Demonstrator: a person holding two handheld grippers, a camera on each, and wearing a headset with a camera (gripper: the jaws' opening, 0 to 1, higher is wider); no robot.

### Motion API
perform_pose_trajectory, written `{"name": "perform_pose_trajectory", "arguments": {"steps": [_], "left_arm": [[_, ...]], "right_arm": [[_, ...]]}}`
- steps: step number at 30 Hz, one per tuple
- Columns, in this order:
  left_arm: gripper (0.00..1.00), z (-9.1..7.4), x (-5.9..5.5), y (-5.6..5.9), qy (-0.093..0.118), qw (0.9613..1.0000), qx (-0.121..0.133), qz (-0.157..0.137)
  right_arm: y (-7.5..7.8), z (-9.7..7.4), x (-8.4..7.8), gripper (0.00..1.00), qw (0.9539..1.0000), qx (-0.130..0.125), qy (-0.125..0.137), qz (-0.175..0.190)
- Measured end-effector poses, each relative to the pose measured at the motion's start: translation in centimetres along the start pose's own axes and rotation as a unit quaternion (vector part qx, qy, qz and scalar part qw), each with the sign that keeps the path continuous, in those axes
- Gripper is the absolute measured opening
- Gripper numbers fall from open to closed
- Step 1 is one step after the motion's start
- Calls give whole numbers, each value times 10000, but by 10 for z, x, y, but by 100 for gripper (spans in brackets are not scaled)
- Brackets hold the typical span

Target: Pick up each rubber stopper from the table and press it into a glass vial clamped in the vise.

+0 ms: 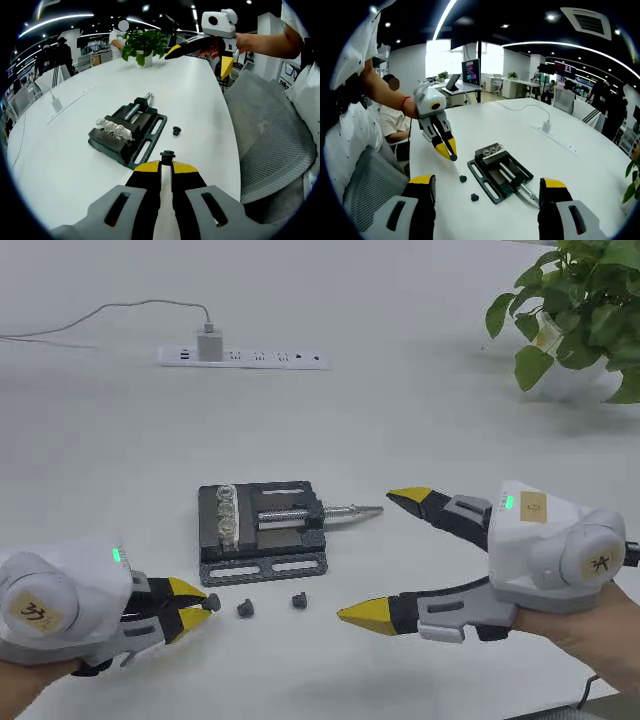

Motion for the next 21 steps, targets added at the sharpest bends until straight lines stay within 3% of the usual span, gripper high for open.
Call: {"name": "perform_pose_trajectory", "arguments": {"steps": [8, 14, 21], "left_arm": [[3, -12, 29, 2, 466, 9989, 89, -72], [3, -19, 55, 5, 792, 9968, 80, -71], [3, -21, 76, 10, 996, 9950, 27, -1]], "right_arm": [[-2, 0, 26, 79, 9995, 86, 305, -52], [-5, -2, 44, 66, 9986, 176, 497, -62], [-8, -3, 59, 56, 9974, 259, 661, -148]]}}
Point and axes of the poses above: the centre of the closed fingertips' face, and the gripper's own axes: z roughly forward along the fingers, y roughly to its right, x roughly out of its top, the point moved 6 cm from there along -z, roughly backward along the fingers, and after that the axes turned 3 degrees about z, right-handed, at the moved point
